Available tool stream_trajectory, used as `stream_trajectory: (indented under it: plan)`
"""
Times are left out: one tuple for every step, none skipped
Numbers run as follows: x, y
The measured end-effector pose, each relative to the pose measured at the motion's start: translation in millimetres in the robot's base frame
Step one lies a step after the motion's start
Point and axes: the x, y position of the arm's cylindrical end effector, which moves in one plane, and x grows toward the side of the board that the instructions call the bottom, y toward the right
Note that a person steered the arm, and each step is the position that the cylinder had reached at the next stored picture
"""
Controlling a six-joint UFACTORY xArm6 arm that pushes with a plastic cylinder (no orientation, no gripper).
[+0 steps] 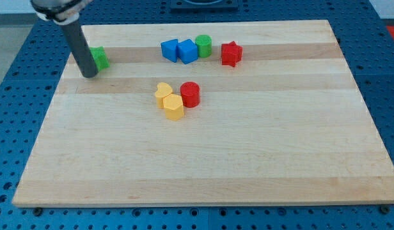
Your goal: Push the green star to the top left corner of the board
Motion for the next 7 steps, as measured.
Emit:
stream_trajectory:
  plan:
    - [-42, 0]
    - [-58, 0]
    - [-28, 6]
    - [-15, 38]
    - [-36, 50]
    - [-65, 34]
    - [-70, 24]
